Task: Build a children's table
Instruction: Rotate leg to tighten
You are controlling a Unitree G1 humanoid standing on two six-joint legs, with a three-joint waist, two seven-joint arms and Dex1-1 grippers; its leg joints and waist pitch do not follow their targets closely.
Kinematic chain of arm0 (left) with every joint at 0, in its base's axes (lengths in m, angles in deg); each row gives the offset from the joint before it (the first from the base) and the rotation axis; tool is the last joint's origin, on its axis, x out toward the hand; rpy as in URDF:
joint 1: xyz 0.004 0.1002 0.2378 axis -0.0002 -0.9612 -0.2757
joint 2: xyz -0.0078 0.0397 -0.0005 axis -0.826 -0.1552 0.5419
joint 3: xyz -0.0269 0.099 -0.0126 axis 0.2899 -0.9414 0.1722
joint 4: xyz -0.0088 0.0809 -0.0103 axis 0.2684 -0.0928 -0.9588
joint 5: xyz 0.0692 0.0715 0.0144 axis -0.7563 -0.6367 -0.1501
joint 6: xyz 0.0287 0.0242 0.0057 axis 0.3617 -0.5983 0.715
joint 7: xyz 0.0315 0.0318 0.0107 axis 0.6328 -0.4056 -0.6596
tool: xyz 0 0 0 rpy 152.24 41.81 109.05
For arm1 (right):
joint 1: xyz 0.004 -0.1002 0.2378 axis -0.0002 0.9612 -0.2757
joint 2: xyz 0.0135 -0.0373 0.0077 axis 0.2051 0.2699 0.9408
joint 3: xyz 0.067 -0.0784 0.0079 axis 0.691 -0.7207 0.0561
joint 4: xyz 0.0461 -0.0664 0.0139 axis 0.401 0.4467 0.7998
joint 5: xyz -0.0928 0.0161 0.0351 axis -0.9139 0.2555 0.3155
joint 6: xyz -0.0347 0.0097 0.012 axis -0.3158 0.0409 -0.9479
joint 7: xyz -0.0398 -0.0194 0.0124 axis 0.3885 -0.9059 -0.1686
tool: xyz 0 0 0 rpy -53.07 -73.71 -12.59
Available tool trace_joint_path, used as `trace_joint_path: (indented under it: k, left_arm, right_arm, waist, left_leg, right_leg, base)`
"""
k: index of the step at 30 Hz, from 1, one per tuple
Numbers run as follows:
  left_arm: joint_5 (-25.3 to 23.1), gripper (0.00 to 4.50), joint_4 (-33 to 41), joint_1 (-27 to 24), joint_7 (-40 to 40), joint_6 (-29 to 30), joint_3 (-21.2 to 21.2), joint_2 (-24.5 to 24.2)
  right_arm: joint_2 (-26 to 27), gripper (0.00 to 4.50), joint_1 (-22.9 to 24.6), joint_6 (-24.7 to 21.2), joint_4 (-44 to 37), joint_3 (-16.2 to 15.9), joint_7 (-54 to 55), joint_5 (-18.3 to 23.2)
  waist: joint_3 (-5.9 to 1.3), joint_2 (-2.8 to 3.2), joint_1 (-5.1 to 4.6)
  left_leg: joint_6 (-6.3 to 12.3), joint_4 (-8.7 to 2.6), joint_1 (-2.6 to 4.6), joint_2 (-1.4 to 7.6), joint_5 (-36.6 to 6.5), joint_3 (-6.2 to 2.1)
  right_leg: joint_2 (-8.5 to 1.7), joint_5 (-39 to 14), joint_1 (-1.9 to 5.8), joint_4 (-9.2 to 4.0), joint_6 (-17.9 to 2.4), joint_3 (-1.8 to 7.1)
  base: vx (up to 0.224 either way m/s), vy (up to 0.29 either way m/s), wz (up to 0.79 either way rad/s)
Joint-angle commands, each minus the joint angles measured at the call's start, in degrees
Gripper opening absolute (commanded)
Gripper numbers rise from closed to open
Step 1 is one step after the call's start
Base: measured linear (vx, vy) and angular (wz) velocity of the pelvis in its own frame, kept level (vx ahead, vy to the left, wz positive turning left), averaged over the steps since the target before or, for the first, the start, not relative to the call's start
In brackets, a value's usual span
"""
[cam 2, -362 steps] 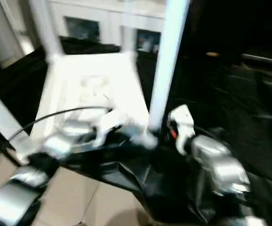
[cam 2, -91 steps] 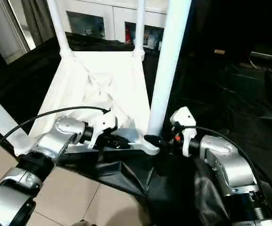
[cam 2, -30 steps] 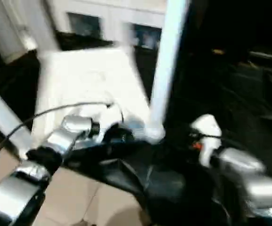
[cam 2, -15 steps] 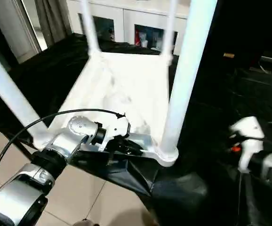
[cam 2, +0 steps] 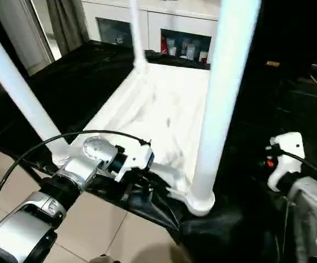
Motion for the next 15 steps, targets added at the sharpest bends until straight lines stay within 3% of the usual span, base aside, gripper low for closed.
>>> trace_joint_path:
  k: [1,3,4,8,9,13,14,15]
  left_arm:
    - [0.5,0.0,0.4,1.8,-0.7,-3.9,0.1,0.7]
    - [0.4,0.0,0.2,1.9,-0.6,-4.1,0.2,0.7]
    - [0.2,0.55,-1.0,2.8,0.5,-5.3,0.6,0.8]
    - [0.5,0.69,-1.1,3.0,-0.1,-5.7,0.7,0.2]
    - [0.5,0.96,-1.1,3.0,-0.1,-6.0,0.7,0.1]
    - [1.7,1.09,0.8,2.4,-0.7,-7.5,1.6,-0.6]
    - [2.3,1.39,1.5,2.3,-1.1,-7.2,2.0,-0.6]
    - [2.4,1.39,1.6,2.2,-1.1,-7.1,2.1,-0.7]
  right_arm:
    - [2.5,3.27,-1.4,0.9,-0.9,-0.7,4.1,-1.4]
    - [2.9,3.27,-1.5,1.0,-0.9,-0.8,4.5,-1.5]
    - [5.1,3.35,-2.3,1.4,-1.0,-1.3,6.7,-1.4]
    - [7.1,3.35,-3.1,1.6,-0.7,-1.6,8.6,-1.1]
    - [7.4,3.35,-3.2,1.7,-0.7,-1.6,8.8,-1.1]
    - [10.1,3.35,-3.7,1.7,-1.1,-1.8,10.8,-1.0]
    - [10.5,3.35,-3.7,1.6,-1.4,-2.0,11.2,-1.1]
    - [10.6,3.35,-3.7,1.6,-1.5,-2.0,11.2,-1.1]
  waist:
    - [-4.11,-1.3,-0.51]
    - [-4.12,-1.33,-0.67]
    - [-4.17,-1.3,-0.64]
    - [-4.29,-1.27,-0.52]
    - [-4.28,-1.25,-0.55]
    - [-4.16,-1.44,-0.57]
    - [-4.23,-1.32,-0.64]
    - [-4.23,-1.32,-0.64]
  left_leg:
    - [5.27,-3.47,0.17,1.66,-8.2,-0.25]
    - [5.05,-3.5,0.19,1.64,-8.1,-0.23]
    - [5.06,-3.44,0.22,1.62,-7.8,-0.2]
    - [4.91,-3.49,0.33,1.81,-7.7,-0.24]
    - [4.89,-3.52,0.3,1.87,-7.6,-0.25]
    - [5.1,-3.54,-0.03,1.67,-7.7,-0.22]
    - [4.91,-3.53,-0.03,1.8,-7.3,-0.26]
    - [4.91,-3.53,-0.03,1.8,-7.3,-0.26]
  right_leg:
    - [-3.06,-15.4,3.41,-3.68,-10.4,2.24]
    - [-3.06,-15.3,3.35,-3.68,-10.2,2.26]
    - [-2.99,-14.6,3.29,-3.59,-10.3,2.35]
    - [-3.11,-13.3,3.28,-3.36,-11.0,2.32]
    - [-3.11,-12.8,3.31,-3.2,-11.3,2.36]
    - [-3.26,-13.8,3.51,-3.22,-10.9,2.29]
    - [-3.34,-13.8,3.43,-3.16,-11.0,2.33]
    - [-3.34,-13.8,3.43,-3.16,-11.0,2.33]
  base:
    - [0.0,0.0,0.0]
    - [0.0,0.0,0.0]
    - [0.0,0.0,0.0]
    - [0.0,0.0,0.0]
    - [0.0,0.0,0.0]
    - [0.0,0.0,0.0]
    - [0.0,0.0,0.0]
    - [0.0,0.0,0.0]
